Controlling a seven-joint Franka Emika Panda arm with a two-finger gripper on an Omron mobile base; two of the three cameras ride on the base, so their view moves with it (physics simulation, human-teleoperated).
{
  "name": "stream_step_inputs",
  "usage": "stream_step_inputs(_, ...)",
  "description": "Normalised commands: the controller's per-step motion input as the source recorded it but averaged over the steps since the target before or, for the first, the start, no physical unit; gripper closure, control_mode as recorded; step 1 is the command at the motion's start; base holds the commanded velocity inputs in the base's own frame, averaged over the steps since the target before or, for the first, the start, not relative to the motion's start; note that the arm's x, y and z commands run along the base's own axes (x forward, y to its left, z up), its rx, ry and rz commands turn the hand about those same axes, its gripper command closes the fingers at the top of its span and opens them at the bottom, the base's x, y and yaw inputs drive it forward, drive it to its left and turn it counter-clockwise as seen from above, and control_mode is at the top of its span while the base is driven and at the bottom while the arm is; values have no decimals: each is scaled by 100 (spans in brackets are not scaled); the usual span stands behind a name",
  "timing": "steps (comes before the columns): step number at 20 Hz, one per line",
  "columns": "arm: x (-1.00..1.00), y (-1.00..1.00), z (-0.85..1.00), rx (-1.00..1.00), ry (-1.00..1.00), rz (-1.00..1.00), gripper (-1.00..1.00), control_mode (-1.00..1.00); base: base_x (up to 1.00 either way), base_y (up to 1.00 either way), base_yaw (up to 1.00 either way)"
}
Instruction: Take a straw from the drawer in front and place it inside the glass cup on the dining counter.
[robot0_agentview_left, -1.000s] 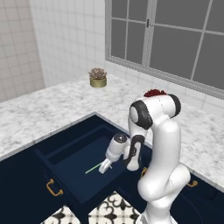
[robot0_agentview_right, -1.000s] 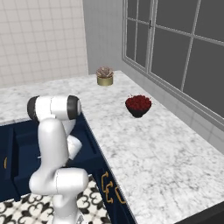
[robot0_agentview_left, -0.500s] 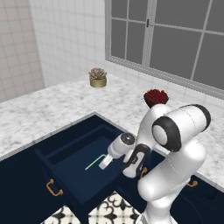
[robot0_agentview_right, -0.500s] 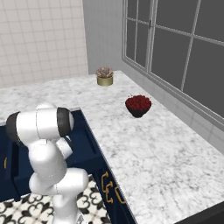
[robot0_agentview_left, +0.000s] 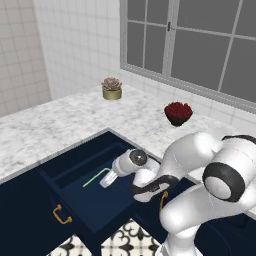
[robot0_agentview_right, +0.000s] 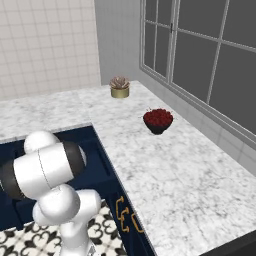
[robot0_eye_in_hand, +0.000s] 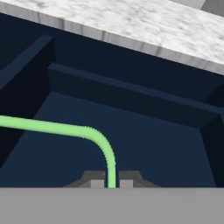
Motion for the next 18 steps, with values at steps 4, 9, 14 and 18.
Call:
stream_step_inputs(4,3,23,100,-8,0,-8,100,-100,0,0,0)
stream_step_inputs(9,16,3,100,-5,2,-10,100,-100,0,0,0)
stream_step_inputs(14,4,-5,100,-1,13,-9,100,-100,0,0,0)
stream_step_inputs(18,-44,-59,100,0,13,-7,100,-100,0,0,0)
